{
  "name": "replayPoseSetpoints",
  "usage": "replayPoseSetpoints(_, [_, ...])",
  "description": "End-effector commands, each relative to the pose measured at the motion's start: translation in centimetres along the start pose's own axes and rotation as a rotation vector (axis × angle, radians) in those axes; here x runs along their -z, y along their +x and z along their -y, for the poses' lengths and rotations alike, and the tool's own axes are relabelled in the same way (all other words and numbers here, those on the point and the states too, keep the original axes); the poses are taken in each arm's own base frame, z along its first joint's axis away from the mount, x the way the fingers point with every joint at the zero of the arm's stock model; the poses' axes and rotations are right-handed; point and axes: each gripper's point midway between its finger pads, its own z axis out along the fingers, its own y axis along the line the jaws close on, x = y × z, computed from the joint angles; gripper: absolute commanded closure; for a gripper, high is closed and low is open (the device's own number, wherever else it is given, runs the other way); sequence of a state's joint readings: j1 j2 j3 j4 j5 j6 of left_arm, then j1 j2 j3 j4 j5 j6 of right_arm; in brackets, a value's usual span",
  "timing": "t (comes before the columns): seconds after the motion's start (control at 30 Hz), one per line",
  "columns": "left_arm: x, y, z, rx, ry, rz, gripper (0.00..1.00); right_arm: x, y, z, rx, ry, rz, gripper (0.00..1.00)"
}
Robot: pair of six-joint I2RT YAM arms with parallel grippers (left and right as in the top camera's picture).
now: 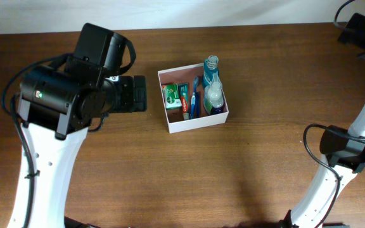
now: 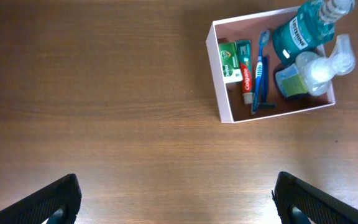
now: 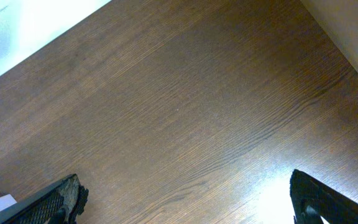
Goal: Pack container
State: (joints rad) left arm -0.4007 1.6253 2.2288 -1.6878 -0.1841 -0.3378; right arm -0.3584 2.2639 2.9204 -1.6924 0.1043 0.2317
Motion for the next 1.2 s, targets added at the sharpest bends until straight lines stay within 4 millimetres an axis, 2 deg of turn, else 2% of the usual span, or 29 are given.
replayPoseSetpoints(0.0, [-0.3,0.0,-0.3,-0.136,-0.024,-0.004,0.01,-0.9,0.3,0.1,-0.006,0.005,-0.026,0.02])
replayPoseSetpoints(0.23, [-0.3,0.4,-0.5,-0.239,-0.026,-0.012,0.01,-0.9,0.3,0.1,-0.006,0.005,-0.026,0.02])
replayPoseSetpoints(0.47, [1.1,3.4,-1.8,-0.229,-0.014,0.027,0.01,-0.9,0.3,0.1,-0.006,0.005,-0.026,0.02])
replayPoseSetpoints(0.57, [1.0,4.6,-2.5,-0.207,-0.008,0.080,0.00,-0.9,0.3,0.1,-0.006,0.005,-0.026,0.02])
replayPoseSetpoints(0.73, [-1.0,7.0,-5.6,-0.087,-0.017,0.220,0.01,-0.9,0.3,0.1,-0.006,0.005,-0.026,0.02])
replayPoseSetpoints(0.8, [-1.9,8.3,-6.3,-0.043,-0.003,0.268,0.01,-0.9,0.3,0.1,-0.006,0.005,-0.026,0.02])
replayPoseSetpoints(0.83, [-2.8,9.6,-6.8,-0.014,0.014,0.312,0.01,-0.9,0.3,0.1,-0.006,0.005,-0.026,0.02])
replayPoseSetpoints(1.0, [-5.0,13.5,-7.7,0.035,0.030,0.417,0.01,-0.9,0.3,0.1,-0.006,0.005,-0.026,0.02])
replayPoseSetpoints(1.17, [-6.2,15.6,-8.6,0.068,0.018,0.540,0.01,-0.9,0.3,0.1,-0.006,0.005,-0.026,0.02])
